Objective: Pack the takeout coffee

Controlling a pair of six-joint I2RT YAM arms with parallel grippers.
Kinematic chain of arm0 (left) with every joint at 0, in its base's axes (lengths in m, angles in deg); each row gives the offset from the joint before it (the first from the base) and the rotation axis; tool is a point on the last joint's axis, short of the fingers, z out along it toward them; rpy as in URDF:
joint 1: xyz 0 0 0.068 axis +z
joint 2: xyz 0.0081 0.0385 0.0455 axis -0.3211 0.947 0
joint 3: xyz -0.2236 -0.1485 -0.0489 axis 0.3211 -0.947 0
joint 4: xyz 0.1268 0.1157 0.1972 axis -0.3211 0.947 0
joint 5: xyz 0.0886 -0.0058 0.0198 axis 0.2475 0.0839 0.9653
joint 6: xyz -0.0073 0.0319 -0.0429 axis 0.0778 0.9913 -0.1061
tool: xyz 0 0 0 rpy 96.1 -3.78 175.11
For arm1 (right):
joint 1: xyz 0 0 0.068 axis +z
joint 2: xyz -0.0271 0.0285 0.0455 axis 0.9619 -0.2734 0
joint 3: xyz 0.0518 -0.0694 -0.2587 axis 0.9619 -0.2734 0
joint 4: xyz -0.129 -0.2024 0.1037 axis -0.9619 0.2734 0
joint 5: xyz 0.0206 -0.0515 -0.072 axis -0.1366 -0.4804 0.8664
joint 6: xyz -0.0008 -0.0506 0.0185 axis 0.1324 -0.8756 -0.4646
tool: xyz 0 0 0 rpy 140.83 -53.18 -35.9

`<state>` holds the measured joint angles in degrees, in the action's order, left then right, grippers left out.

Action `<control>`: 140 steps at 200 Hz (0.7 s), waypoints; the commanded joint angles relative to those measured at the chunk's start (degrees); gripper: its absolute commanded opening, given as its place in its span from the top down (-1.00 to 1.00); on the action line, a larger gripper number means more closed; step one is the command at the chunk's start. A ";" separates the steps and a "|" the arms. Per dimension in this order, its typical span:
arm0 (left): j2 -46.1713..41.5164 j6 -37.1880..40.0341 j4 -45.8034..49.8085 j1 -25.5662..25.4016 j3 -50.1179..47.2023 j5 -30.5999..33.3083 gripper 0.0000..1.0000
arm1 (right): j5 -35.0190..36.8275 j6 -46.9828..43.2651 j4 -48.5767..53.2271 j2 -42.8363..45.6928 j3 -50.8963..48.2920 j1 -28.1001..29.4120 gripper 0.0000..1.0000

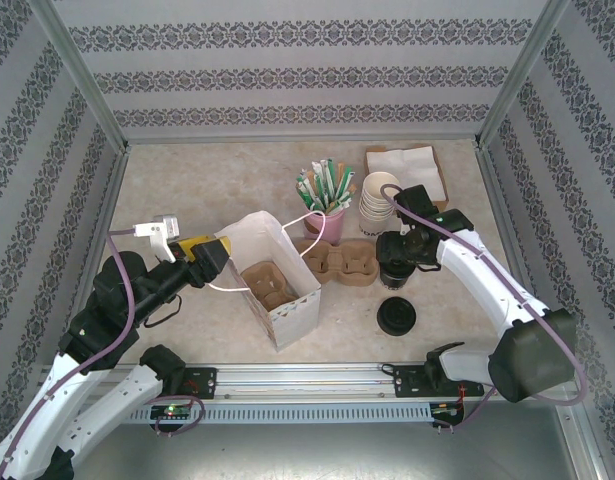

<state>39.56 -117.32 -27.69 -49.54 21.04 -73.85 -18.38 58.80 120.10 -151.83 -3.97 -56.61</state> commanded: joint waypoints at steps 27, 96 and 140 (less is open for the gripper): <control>-0.41 1.50 0.54 -0.61 2.15 1.20 -0.40 | 1.08 1.61 1.94 1.77 0.18 0.42 -0.59; -0.15 1.47 0.71 -0.61 2.38 2.43 -0.40 | 1.91 1.64 2.19 1.21 -0.84 1.20 -0.61; 0.03 1.43 1.09 -0.61 2.39 3.02 -0.40 | 2.78 1.79 2.19 0.63 -2.42 1.23 -0.59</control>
<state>39.60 -117.34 -27.49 -49.54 21.80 -71.82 -17.24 59.63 121.15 -150.74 -4.82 -55.96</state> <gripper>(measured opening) 0.697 0.797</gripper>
